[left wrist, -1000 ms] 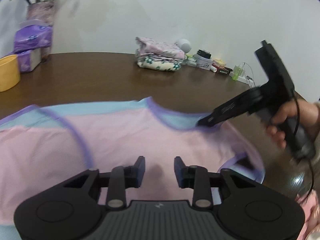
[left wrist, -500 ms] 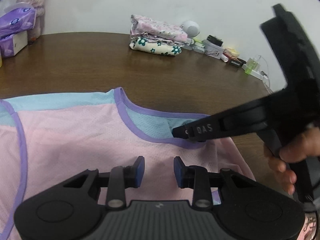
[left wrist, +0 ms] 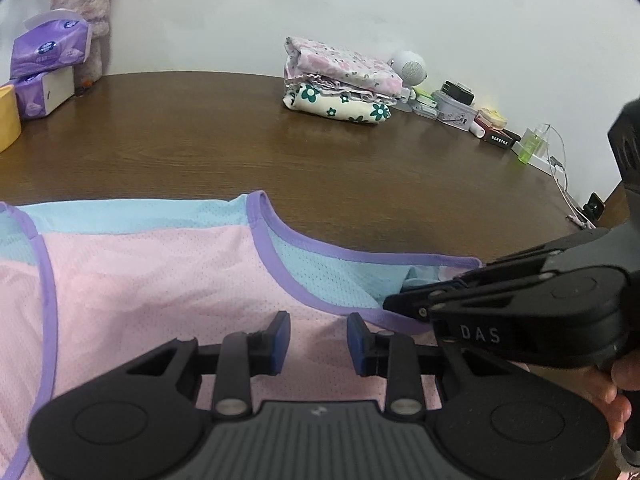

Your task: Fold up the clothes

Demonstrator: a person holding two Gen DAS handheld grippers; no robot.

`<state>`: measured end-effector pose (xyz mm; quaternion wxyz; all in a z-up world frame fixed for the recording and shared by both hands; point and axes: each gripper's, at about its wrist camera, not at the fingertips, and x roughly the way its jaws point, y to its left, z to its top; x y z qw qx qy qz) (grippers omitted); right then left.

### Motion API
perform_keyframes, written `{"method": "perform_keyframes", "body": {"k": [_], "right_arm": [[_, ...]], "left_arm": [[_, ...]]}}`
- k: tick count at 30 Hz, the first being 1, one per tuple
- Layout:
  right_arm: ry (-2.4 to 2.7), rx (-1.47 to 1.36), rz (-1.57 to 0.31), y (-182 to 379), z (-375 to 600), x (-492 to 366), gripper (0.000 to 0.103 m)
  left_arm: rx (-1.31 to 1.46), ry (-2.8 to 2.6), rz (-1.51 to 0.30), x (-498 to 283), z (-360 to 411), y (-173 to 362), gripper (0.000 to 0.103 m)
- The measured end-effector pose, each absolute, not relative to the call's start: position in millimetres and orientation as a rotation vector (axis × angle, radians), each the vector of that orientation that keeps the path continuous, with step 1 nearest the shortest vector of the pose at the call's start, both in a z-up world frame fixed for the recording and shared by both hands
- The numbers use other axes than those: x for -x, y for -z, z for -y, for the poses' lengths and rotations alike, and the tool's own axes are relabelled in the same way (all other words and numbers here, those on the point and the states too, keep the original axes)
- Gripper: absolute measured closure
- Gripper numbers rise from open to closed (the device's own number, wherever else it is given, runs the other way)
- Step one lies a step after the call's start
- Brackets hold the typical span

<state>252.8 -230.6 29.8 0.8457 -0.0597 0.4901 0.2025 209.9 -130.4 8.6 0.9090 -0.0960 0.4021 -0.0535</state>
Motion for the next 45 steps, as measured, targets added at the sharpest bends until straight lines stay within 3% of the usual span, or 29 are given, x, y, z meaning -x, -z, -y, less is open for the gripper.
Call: {"method": "perform_keyframes", "body": {"k": [14, 20, 29, 31, 35, 45], "right_arm": [[-0.410, 0.196, -0.983, -28.3, 240.9, -245.9, 0.098], [-0.414, 0.031, -0.996, -34.1, 256.4, -252.8, 0.095], [-0.402, 0.034, -0.988, -28.9, 257.9, -252.3, 0.094], [-0.425, -0.005, -0.952, -39.0, 264.1, -242.3, 0.093], [-0.476, -0.019, -0.884, -57.5, 274.0, -211.3, 0.079], [-0.505, 0.126, -0.920, -42.4, 275.7, -131.5, 0.079]], "left_arm": [[0.207, 0.095, -0.819, -208.7, 127.8, -7.1, 0.078], [0.230, 0.119, -0.808, -207.8, 126.0, -11.6, 0.078], [0.227, 0.118, -0.813, -209.8, 126.6, -5.9, 0.078], [0.240, 0.115, -0.816, -207.1, 124.2, -7.5, 0.076], [0.263, 0.135, -0.809, -195.2, 119.8, -15.8, 0.070], [0.196, 0.211, -0.773, -147.7, 124.9, -28.3, 0.066]]}}
